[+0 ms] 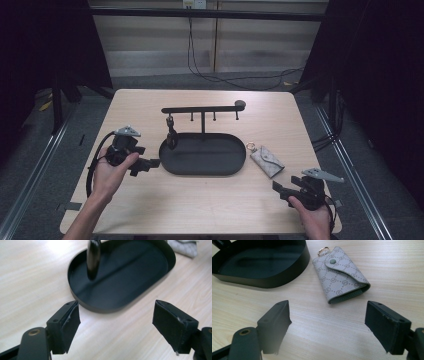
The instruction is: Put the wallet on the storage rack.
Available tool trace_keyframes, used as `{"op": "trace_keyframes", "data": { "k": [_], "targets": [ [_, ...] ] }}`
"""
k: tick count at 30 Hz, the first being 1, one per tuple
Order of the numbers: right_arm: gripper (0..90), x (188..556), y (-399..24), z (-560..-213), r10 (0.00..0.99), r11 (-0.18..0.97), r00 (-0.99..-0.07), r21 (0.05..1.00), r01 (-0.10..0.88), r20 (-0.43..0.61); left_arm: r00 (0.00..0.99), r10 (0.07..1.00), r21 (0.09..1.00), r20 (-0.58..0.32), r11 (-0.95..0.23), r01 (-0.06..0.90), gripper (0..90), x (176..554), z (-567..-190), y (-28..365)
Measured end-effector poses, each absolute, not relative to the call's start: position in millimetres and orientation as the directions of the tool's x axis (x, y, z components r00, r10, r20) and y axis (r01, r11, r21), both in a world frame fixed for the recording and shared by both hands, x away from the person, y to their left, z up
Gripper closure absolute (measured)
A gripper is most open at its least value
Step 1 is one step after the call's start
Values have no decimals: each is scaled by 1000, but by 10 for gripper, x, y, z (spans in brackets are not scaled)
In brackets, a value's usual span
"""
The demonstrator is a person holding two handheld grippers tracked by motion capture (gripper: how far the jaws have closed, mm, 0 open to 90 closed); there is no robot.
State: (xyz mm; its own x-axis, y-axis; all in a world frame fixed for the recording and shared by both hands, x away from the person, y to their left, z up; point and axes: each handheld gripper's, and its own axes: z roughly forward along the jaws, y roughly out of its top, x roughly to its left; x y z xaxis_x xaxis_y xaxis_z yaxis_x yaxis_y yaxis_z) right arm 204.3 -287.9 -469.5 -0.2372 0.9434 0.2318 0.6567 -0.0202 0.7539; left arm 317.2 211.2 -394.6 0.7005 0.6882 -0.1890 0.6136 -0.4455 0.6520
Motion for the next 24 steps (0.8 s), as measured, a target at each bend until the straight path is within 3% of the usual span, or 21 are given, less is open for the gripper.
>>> {"op": "trace_keyframes", "data": {
  "k": [10, 15, 24],
  "targets": [
    [195, 2032, -2875, -4693, 943, -12, -245, 757, 654, 227, 701, 687, 686, -190, -418, 595, 217, 2947, -4138, 2198],
    [193, 2022, -2854, -4689, 944, 7, -254, 758, 652, 209, 682, 691, 708, -239, -357, 609, 211, 2911, -4239, 2275],
    [193, 2028, -2849, -4681, 941, 6, -258, 752, 660, 219, 711, 657, 718, -250, -367, 591, 200, 2602, -4446, 2325]
  ]
}}
